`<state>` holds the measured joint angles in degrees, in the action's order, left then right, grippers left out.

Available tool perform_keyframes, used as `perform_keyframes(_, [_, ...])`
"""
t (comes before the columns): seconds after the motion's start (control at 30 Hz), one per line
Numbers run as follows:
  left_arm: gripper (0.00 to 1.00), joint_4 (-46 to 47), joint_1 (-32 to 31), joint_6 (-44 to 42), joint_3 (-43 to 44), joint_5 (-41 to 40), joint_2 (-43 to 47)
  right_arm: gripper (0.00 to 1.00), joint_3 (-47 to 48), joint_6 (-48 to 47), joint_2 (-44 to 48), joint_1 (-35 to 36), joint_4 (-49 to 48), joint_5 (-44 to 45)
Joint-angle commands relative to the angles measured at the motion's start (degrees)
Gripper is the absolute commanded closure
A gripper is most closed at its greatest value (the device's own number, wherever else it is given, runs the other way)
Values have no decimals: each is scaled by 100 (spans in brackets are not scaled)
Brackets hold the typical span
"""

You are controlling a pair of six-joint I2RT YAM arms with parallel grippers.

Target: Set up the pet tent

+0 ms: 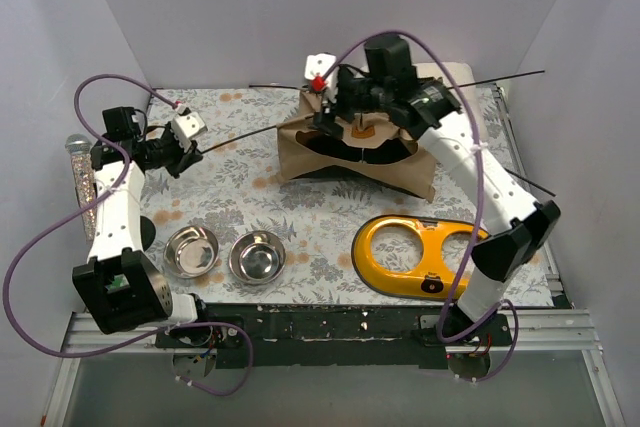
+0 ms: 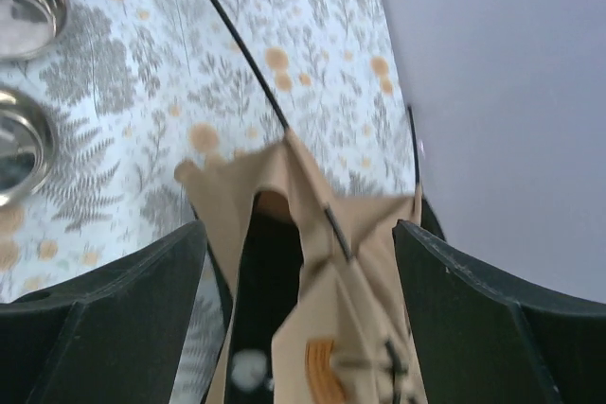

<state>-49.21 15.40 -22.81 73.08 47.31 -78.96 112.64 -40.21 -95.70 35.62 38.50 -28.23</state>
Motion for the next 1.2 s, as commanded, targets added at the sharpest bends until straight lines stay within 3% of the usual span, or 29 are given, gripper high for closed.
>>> perform_keyframes(0.0, [100,403,252,-286,-22,146,548,14,618,47,-642,761,-1062,116])
perform_keyframes(0.2, [100,184,613,-312,-21,849,794,17,504,127,-1380,1456,-2398,-192])
perform_keyframes(0.43, [100,17,631,-461,-110,1061,1005,24,1172,13,-2391,1931,-3005,-175])
perform_keyframes(1.0, [100,-431,631,-540,39,1509,1005,61,1304,-690,-2928,2257,-3613,485])
perform_keyframes(1.07, [100,-466,631,-567,75,1518,1014,68,1313,-734,-2928,2257,-3639,511])
perform_keyframes(1.17, [100,-633,631,-541,215,1562,996,98,1313,-752,-2928,2257,-3770,599])
